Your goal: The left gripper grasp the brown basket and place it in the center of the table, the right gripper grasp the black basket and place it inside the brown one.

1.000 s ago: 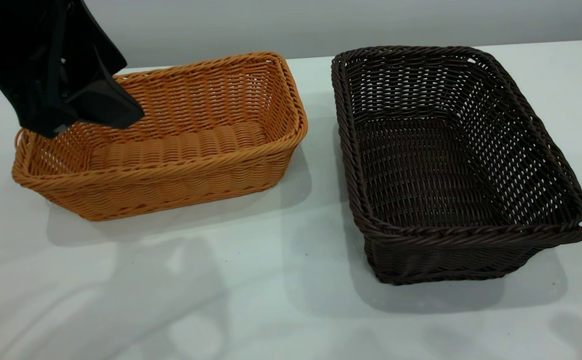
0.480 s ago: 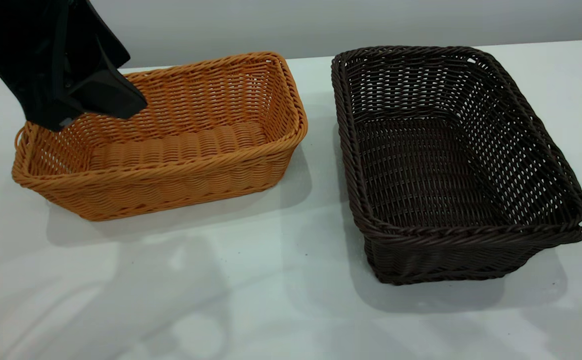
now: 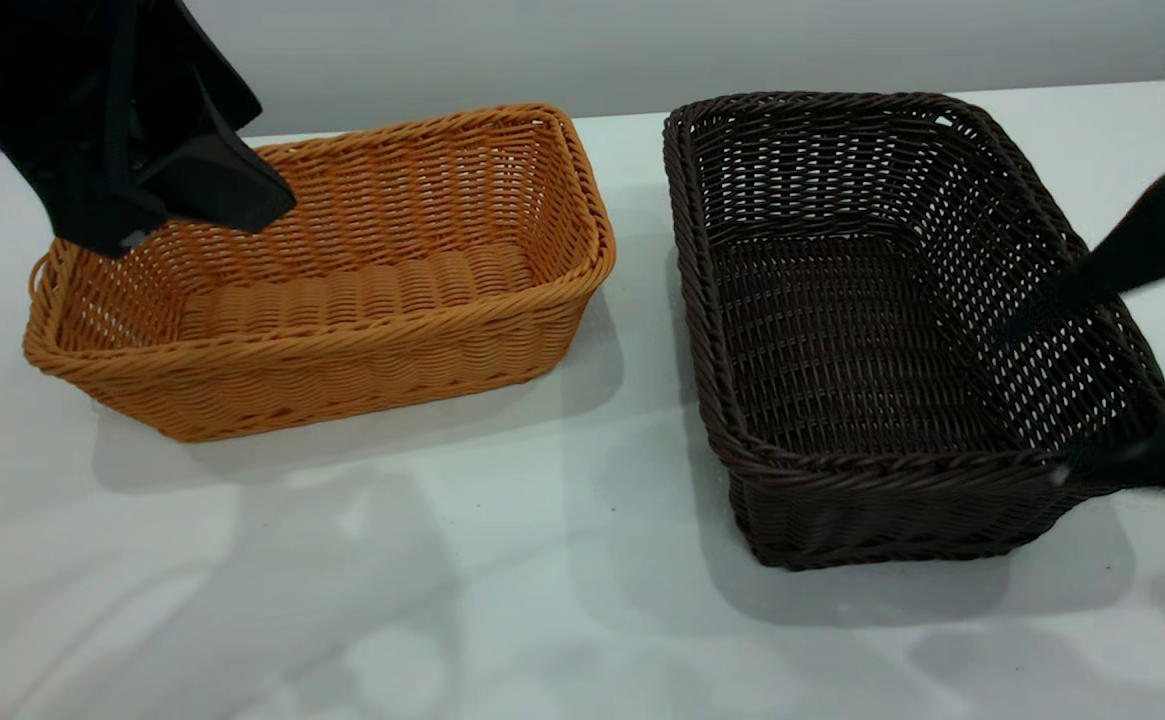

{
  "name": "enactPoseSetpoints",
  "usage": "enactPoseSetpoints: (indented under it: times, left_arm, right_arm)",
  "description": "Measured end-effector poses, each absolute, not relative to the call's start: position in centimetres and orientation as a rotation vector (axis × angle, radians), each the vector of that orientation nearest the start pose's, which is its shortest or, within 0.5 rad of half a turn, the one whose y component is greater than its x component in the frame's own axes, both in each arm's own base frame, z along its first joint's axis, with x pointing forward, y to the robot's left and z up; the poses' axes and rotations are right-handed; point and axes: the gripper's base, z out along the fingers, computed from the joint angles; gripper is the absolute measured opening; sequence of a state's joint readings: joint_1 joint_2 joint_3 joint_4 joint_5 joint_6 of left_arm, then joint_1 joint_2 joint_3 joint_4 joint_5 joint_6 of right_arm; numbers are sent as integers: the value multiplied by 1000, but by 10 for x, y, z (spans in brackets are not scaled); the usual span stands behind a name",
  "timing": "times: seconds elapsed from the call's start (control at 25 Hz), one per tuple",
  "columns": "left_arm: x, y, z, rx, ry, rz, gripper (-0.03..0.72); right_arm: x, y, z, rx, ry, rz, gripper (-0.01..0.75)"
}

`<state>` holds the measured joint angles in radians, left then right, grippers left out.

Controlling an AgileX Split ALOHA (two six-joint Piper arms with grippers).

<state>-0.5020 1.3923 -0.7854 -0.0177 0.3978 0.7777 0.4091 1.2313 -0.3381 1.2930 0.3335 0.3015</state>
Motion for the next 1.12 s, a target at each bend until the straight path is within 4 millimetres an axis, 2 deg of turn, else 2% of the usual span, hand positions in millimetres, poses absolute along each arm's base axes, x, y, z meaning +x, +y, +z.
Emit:
enactPoseSetpoints:
  times: [0.12, 0.24, 0.36, 0.64, 1.12]
  left_arm:
    - [238, -131, 230, 1471, 2006, 101, 392]
    - [238, -131, 231, 1468, 2002, 102, 392]
    - [239, -132, 231, 1449, 2001, 99, 392]
    - [239, -132, 231, 1442, 2006, 96, 392]
    - [239, -132, 231, 1442, 2005, 96, 386]
  right_arm:
    - [159, 108, 156, 1448, 2493, 1007, 383]
    - [163, 108, 144, 1488, 2502, 921, 383]
    - [172, 111, 138, 1501, 2512, 883, 383]
    - [203, 123, 138, 1512, 2466, 876, 383]
    - [210, 124, 131, 1574, 2430, 837, 383]
